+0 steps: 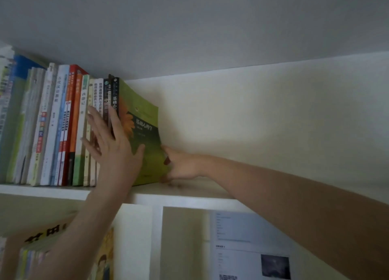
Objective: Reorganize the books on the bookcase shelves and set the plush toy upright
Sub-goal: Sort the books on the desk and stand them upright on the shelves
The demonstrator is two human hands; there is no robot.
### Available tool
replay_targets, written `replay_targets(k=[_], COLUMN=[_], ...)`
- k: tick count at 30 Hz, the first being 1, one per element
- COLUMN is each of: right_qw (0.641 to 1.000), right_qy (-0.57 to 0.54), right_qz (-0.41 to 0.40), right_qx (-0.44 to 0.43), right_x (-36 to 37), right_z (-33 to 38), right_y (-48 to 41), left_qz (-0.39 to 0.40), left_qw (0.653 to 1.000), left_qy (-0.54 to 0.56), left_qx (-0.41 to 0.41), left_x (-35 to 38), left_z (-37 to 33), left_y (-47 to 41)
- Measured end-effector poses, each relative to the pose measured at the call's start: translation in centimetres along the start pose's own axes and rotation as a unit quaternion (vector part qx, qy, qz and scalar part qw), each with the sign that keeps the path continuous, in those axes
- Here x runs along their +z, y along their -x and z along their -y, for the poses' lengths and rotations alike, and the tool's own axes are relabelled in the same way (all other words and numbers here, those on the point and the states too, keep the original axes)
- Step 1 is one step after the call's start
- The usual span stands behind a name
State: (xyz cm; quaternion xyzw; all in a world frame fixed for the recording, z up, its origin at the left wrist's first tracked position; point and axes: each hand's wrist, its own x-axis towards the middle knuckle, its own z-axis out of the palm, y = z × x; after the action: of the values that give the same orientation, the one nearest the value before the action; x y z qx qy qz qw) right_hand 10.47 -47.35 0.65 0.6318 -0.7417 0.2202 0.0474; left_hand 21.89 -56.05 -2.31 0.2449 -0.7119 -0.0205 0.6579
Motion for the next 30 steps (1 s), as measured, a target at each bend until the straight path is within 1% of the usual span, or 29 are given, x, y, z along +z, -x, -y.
replay_targets(k=[2, 3, 6, 8, 10, 13, 16, 17, 20, 21, 22, 23, 24, 25, 26, 27, 28, 29, 30], right_qw=[1.000, 1.000, 0.997, 0.996, 0.991, 0.979, 0.967, 0.963, 0.956, 0.955, 0.952, 0.944, 0.933, 0.923, 0.919, 0.918, 0.919, 0.921, 0.922], right_qy=[0.003, 0.015, 0.024, 0.022, 0.029, 0.034, 0.035, 0.047, 0.047, 0.049, 0.066, 0.098, 0.132, 0.150, 0.149, 0.140, 0.128, 0.111, 0.078], right_qz=[-0.011, -0.015, -0.038, -0.065, -0.111, -0.194, -0.247, -0.260, -0.286, -0.291, -0.298, -0.315, -0.335, -0.353, -0.365, -0.370, -0.366, -0.356, -0.349], right_qx=[0.003, 0.013, 0.056, 0.065, 0.074, 0.058, 0.046, 0.046, 0.040, 0.038, 0.033, 0.022, 0.016, 0.019, 0.029, 0.045, 0.072, 0.108, 0.149], right_x=[-1.0, -1.4, -2.6, -3.6, -4.7, -5.6, -5.4, -5.1, -4.1, -3.9, -3.6, -3.2, -2.7, -2.1, -1.5, -0.7, 0.3, 1.5, 2.9], right_z=[-0.1, -0.3, -1.0, -1.4, -1.8, -2.1, -1.6, -1.7, -2.8, -3.3, -3.9, -4.6, -5.2, -5.8, -6.3, -7.1, -8.0, -9.1, -10.3], right_y=[1.8, 2.6, 5.0, 7.3, 10.1, 15.5, 22.2, 24.4, 30.0, 31.6, 33.1, 34.6, 36.2, 37.8, 39.4, 40.9, 42.6, 44.3, 46.1], left_qz=[-0.026, -0.023, 0.011, 0.048, 0.080, 0.116, 0.151, 0.164, 0.209, 0.214, 0.204, 0.201, 0.194, 0.167, 0.191, 0.228, 0.270, 0.334, 0.391], left_qw=[0.998, 0.997, 0.986, 0.970, 0.950, 0.910, 0.849, 0.831, 0.794, 0.790, 0.803, 0.816, 0.828, 0.840, 0.813, 0.768, 0.741, 0.711, 0.693], left_qy=[0.019, 0.041, 0.147, 0.222, 0.287, 0.381, 0.490, 0.515, 0.547, 0.548, 0.521, 0.486, 0.457, 0.435, 0.465, 0.521, 0.550, 0.576, 0.580], left_qx=[0.045, 0.060, 0.079, 0.091, 0.093, 0.111, 0.123, 0.133, 0.163, 0.175, 0.203, 0.240, 0.260, 0.279, 0.293, 0.295, 0.275, 0.225, 0.173], left_x=[0.0, -0.1, -0.8, -1.2, -1.7, -3.0, -4.1, -4.2, -3.1, -2.3, -1.6, -1.1, -0.9, -0.4, -0.1, 0.2, 0.7, 1.4, 2.1], left_z=[-1.8, -3.0, -6.8, -9.1, -11.2, -14.3, -16.5, -17.1, -18.6, -19.7, -20.5, -21.4, -22.6, -23.5, -24.2, -25.1, -25.7, -26.3, -26.5], left_y=[1.3, 2.0, 3.5, 4.4, 5.3, 7.4, 9.8, 10.8, 14.1, 14.7, 15.5, 16.7, 17.8, 19.4, 21.1, 23.3, 25.6, 27.9, 30.4])
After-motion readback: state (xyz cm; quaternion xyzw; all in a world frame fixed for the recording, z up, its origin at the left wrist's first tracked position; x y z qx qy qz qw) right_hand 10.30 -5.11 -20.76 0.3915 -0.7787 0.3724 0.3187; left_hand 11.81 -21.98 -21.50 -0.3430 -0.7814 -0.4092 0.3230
